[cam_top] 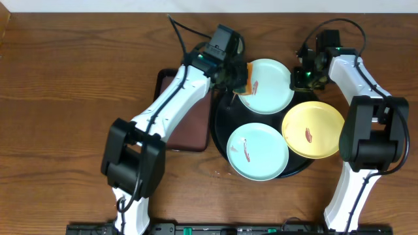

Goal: Clean dirty plates on tray and stack at the side
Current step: 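Carry the sponge with the left gripper over the top green plate, then scrub the green plate with the sponge while right gripper holds rim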

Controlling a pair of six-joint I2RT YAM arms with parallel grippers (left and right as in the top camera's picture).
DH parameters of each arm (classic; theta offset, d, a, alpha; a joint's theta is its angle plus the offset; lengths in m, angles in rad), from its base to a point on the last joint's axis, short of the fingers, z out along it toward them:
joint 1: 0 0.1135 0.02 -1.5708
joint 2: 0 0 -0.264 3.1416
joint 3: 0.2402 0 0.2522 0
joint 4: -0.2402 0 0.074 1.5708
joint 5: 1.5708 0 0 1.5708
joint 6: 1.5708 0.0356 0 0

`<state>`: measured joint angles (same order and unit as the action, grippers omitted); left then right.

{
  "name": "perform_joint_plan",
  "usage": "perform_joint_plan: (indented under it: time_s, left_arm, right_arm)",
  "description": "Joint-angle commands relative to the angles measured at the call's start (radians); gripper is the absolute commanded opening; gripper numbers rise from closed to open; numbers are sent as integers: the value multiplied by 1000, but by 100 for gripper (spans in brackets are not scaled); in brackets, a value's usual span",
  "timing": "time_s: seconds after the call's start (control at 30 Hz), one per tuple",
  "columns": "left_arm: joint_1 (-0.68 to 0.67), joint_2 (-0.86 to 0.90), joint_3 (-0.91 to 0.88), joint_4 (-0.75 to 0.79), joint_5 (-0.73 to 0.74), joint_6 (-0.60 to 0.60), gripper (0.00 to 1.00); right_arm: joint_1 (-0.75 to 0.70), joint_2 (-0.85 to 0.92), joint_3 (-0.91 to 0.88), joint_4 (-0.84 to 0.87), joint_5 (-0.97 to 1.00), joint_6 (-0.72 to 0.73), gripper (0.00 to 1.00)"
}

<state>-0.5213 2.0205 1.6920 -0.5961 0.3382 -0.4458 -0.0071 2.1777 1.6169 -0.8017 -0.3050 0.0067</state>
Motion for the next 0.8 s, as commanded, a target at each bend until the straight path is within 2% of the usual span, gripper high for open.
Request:
perform_joint_plan:
  time_s: [0.0,0.27,0.47,0.77]
  left_arm:
    - [-24,39,17,27,10,-31,8]
    - [-61,111,17,108,10,-74,7]
    - [-104,177,17,170,17,-156,8]
    - [-111,269,16,112,36,-248,7]
  right_arm:
    - [21,-14,5,-27,-5,0,1]
    - [55,-23,5,-106,75,-1,1]
    - [87,-24,5,-121,107,-2,1]
    - [106,-24,5,-130,122,-1,1]
